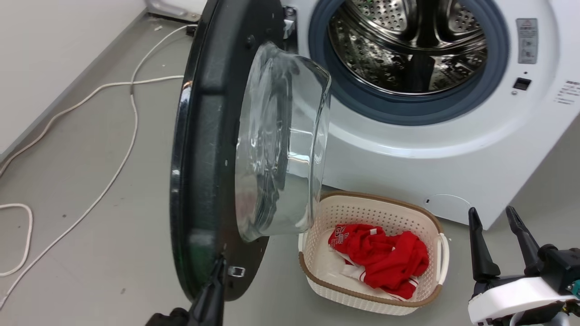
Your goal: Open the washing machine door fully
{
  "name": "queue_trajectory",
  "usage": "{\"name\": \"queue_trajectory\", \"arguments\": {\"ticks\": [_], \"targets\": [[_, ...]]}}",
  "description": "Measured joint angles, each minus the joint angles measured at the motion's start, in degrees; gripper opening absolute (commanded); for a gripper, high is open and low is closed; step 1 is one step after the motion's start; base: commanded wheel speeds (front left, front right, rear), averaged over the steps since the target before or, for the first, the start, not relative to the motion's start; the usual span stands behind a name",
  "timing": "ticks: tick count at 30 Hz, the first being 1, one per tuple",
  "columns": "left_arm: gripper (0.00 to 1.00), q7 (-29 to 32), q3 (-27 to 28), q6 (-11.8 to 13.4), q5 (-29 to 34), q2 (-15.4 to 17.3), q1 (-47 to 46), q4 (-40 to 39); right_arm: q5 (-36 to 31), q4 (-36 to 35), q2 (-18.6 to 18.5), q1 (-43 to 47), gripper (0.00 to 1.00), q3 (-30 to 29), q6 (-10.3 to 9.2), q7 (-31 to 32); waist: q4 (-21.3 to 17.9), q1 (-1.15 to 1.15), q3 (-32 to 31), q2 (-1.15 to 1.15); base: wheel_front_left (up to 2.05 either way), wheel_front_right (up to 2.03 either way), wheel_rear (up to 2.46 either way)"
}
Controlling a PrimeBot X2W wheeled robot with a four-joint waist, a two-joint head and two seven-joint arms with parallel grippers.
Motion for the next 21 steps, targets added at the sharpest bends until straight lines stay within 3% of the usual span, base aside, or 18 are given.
{"name": "queue_trajectory", "arguments": {"ticks": [16,21], "targets": [[0.00,-3.7,12.8,1.9,-5.1,4.0,-6.3,7.5,-0.5,-0.8,0.0,-0.5,1.00,-0.2,0.00,1.1,0.9,0.00,2.7,0.00,0.00,0.00,0.00],[0.00,-5.3,18.8,0.8,-8.8,6.7,-10.3,13.3,-1.0,-1.5,0.0,-1.5,1.00,-0.6,0.00,1.3,0.6,0.00,4.2,0.00,0.00,0.00,0.00]]}}
